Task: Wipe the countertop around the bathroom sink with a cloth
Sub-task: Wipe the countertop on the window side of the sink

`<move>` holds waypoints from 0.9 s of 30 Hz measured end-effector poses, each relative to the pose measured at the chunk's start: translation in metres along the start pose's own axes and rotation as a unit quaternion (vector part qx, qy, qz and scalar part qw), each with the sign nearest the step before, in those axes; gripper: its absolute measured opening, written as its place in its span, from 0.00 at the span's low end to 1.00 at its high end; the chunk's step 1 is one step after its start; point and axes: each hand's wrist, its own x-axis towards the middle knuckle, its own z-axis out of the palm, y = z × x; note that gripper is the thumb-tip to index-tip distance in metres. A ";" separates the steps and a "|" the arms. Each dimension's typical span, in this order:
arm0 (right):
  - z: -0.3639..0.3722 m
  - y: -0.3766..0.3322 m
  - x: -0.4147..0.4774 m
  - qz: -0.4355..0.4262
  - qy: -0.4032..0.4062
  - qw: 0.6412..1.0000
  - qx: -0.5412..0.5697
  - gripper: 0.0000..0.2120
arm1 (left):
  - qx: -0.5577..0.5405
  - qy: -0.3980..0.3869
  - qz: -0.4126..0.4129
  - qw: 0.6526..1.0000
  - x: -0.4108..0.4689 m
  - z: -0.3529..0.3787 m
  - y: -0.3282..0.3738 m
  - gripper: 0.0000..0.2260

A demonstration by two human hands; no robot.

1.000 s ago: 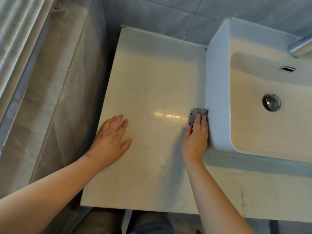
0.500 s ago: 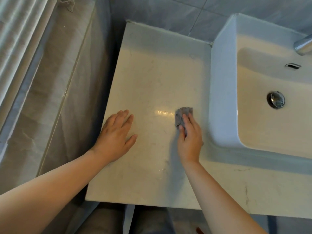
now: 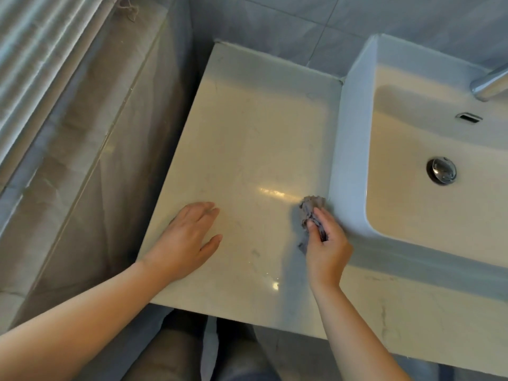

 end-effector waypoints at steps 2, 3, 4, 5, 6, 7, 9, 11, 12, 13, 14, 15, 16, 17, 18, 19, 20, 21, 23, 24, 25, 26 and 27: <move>0.001 0.014 0.002 -0.016 0.006 0.999 -0.031 0.16 | 0.000 0.002 -0.014 1.000 -0.010 0.007 0.009 0.30; 0.005 0.018 0.001 -0.027 0.006 0.998 -0.047 0.16 | 0.002 0.004 -0.023 1.000 -0.014 0.010 0.012 0.31; 0.009 0.022 -0.001 -0.031 0.010 0.998 -0.057 0.16 | 0.004 0.006 -0.035 0.999 -0.018 0.012 0.015 0.31; 0.014 0.023 -0.002 -0.029 0.019 0.998 -0.057 0.16 | 0.007 0.008 -0.046 0.999 -0.022 0.014 0.017 0.31; 0.020 0.024 -0.002 -0.022 0.030 0.998 -0.053 0.16 | 0.012 0.011 -0.057 0.998 -0.025 0.017 0.018 0.31; 0.026 0.023 -0.002 -0.020 0.035 0.998 -0.048 0.16 | 0.017 0.014 -0.066 0.998 -0.029 0.020 0.019 0.31; 0.036 0.018 -0.005 -0.042 0.010 0.998 -0.048 0.16 | 0.023 0.019 -0.085 0.996 -0.036 0.027 0.019 0.31; 0.044 0.013 -0.011 -0.083 -0.023 0.994 -0.062 0.16 | 0.029 0.019 -0.103 0.994 -0.043 0.031 0.020 0.31; 0.046 0.011 -0.015 -0.097 -0.037 0.992 -0.070 0.16 | 0.033 0.020 -0.109 0.993 -0.046 0.034 0.020 0.31; 0.049 0.008 -0.020 -0.108 -0.050 0.990 -0.075 0.15 | 0.036 0.020 -0.113 0.993 -0.049 0.035 0.019 0.31; 0.051 0.007 -0.025 -0.115 -0.065 0.988 -0.077 0.15 | 0.040 0.016 -0.115 0.992 -0.051 0.037 0.018 0.31; 0.052 0.006 -0.029 -0.126 -0.081 0.986 -0.077 0.15 | 0.045 0.011 -0.114 0.992 -0.053 0.039 0.017 0.31; 0.052 0.004 -0.034 -0.134 -0.099 0.983 -0.072 0.15 | 0.050 0.007 -0.112 0.992 -0.055 0.039 0.016 0.32; 0.050 0.001 -0.037 -0.128 -0.122 0.983 -0.055 0.15 | 0.054 0.006 -0.111 0.992 -0.056 0.040 0.015 0.33; 0.046 -0.004 -0.039 -0.104 -0.148 0.983 -0.030 0.15 | 0.055 0.008 -0.111 0.992 -0.056 0.041 0.014 0.33; 0.040 -0.009 -0.040 -0.070 -0.171 0.983 -0.001 0.15 | 0.053 0.010 -0.114 0.992 -0.056 0.041 0.014 0.34; 0.032 -0.013 -0.039 -0.039 -0.182 0.982 0.028 0.15 | 0.049 0.011 -0.116 0.992 -0.055 0.042 0.015 0.35; 0.022 -0.015 -0.038 -0.025 -0.172 0.984 0.049 0.15 | 0.045 0.012 -0.119 0.992 -0.054 0.042 0.015 0.36; -0.004 -0.013 -0.032 -0.031 -0.120 0.990 0.065 0.15 | 0.041 0.014 -0.125 0.991 -0.054 0.043 0.017 0.37; -0.018 -0.008 -0.028 -0.039 -0.088 0.993 0.062 0.16 | 0.040 0.014 -0.126 0.991 -0.055 0.043 0.017 0.38; -0.030 -0.002 -0.023 -0.043 -0.059 0.996 0.053 0.16 | 0.038 0.012 -0.126 0.991 -0.055 0.042 0.018 0.38; -0.041 0.007 -0.019 -0.042 -0.039 0.998 0.040 0.16 | 0.036 0.010 -0.124 0.992 -0.055 0.041 0.017 0.38; -0.049 0.015 -0.016 -0.034 -0.031 0.999 0.027 0.16 | 0.035 0.008 -0.121 0.992 -0.056 0.041 0.016 0.38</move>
